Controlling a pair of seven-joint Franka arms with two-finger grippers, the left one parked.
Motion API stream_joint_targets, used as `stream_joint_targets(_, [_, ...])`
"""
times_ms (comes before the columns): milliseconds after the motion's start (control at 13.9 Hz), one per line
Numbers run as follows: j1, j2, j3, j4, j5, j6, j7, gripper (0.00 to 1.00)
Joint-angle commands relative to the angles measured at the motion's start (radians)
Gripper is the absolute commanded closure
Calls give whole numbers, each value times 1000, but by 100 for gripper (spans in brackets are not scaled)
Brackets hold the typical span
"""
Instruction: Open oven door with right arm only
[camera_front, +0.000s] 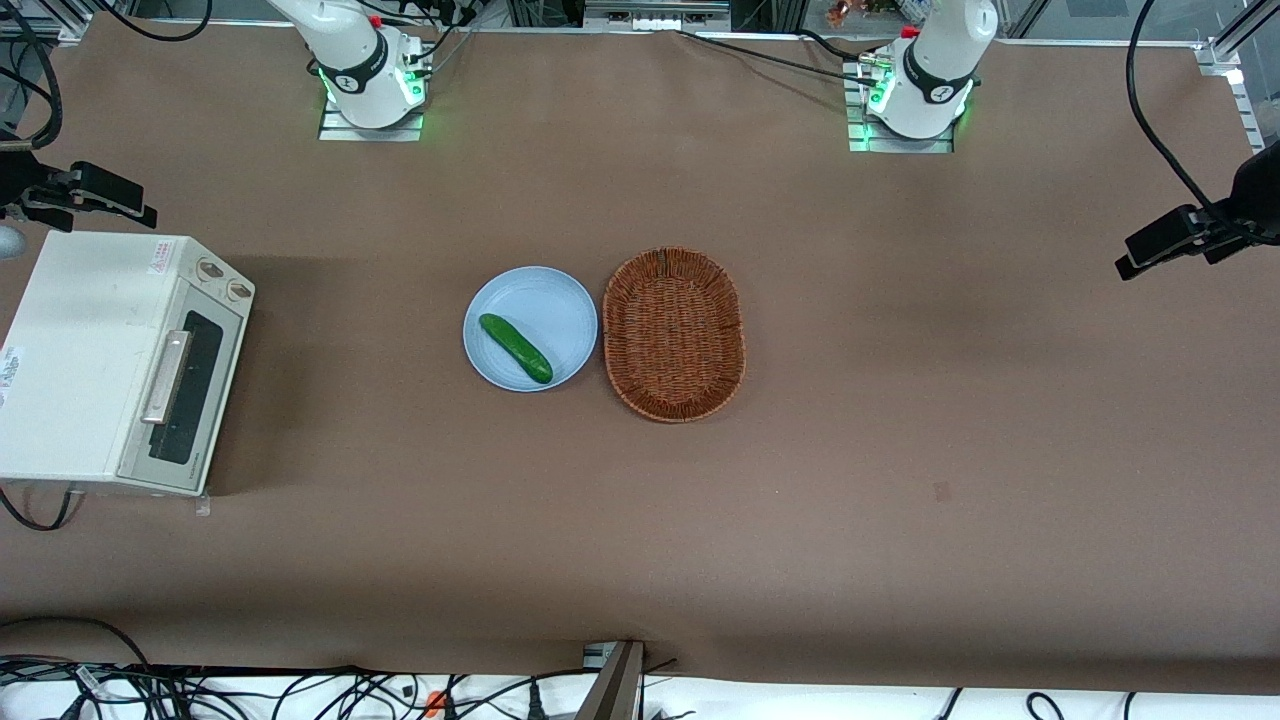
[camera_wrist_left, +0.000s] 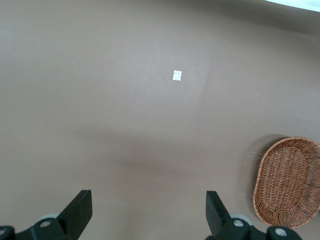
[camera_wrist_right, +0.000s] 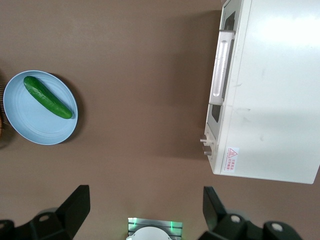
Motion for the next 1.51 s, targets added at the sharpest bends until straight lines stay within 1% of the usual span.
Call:
stream_joint_targets(0, [-14, 3, 15, 20, 3, 7, 11, 0])
stream_joint_targets(72, [-16, 3, 16, 20, -6, 8, 9, 0])
stream_joint_targets(1436, [1, 3, 18, 19, -17, 1, 11, 0])
